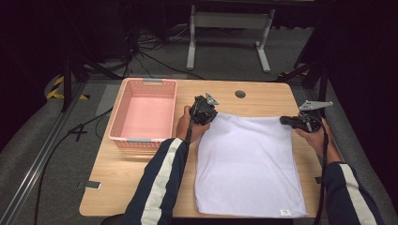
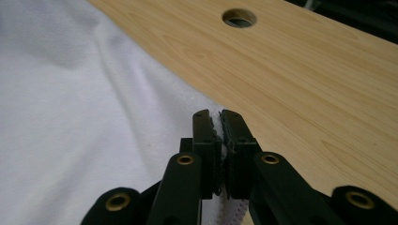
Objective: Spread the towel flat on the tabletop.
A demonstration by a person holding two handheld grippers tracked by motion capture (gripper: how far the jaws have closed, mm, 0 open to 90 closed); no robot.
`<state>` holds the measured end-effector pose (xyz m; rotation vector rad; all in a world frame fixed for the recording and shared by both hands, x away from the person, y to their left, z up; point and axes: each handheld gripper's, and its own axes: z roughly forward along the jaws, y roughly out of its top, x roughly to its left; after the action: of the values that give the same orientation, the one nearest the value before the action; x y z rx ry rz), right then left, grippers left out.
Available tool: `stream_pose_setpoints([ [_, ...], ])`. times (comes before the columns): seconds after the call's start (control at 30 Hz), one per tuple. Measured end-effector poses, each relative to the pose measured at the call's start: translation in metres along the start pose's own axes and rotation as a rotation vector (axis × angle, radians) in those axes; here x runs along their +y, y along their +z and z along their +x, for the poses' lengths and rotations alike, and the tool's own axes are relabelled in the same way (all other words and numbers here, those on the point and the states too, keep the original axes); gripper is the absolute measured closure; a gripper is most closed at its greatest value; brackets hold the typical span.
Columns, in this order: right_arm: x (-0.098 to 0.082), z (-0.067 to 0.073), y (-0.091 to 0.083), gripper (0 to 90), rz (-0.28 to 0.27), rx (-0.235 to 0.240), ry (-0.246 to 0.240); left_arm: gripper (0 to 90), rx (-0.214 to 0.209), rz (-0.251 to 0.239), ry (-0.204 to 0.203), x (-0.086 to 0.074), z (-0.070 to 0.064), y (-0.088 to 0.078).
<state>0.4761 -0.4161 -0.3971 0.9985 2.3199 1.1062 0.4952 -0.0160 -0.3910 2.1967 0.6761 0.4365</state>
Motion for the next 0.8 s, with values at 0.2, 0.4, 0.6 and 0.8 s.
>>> stream_pose_setpoints([
  [0.2, -0.007, 0.027, -0.037, 84.9, -0.07, 0.082, -0.065, 86.0, -0.086, -0.061, 0.103, -0.019, -0.025, -0.044],
  [0.4, -0.023, 0.055, -0.07, 84.8, -0.101, 0.185, -0.151, 85.8, -0.168, -0.081, 0.167, -0.048, -0.048, -0.08],
  [0.6, -0.053, 0.091, -0.101, 84.7, -0.07, 0.334, -0.255, 85.5, -0.27, -0.053, 0.249, -0.087, -0.088, -0.101],
  [0.8, -0.089, 0.119, -0.104, 84.5, 0.063, 0.481, -0.316, 85.4, -0.317, 0.034, 0.335, -0.122, -0.117, -0.106],
])
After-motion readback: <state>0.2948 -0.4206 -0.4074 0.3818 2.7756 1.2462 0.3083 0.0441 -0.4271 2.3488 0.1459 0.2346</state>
